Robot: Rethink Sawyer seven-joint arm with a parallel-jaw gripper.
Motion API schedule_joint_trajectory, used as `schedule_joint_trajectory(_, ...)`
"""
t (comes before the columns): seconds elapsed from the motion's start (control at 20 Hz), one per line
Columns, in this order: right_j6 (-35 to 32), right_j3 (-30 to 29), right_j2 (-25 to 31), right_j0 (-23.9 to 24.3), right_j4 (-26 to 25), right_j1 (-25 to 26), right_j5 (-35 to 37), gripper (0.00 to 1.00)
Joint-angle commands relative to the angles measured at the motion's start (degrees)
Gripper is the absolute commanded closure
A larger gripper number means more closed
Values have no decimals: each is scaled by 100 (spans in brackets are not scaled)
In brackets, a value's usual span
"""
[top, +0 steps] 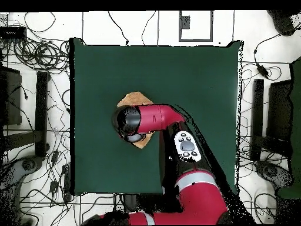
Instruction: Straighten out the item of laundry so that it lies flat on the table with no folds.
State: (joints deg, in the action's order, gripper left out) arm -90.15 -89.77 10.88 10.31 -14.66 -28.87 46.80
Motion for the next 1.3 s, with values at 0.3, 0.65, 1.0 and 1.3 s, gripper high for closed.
schedule_joint_trajectory(0.3, -262, -595, 567, -16, 102, 202, -374, 0)
schedule_joint_trajectory(0.65, -184, -528, 482, 27, -35, 254, -422, 0)
schedule_joint_trajectory(1.0, 51, -494, 309, 197, -248, 125, -254, 0)
schedule_joint_trajectory(1.3, -609, -588, 418, -97, 81, 162, -509, 0)
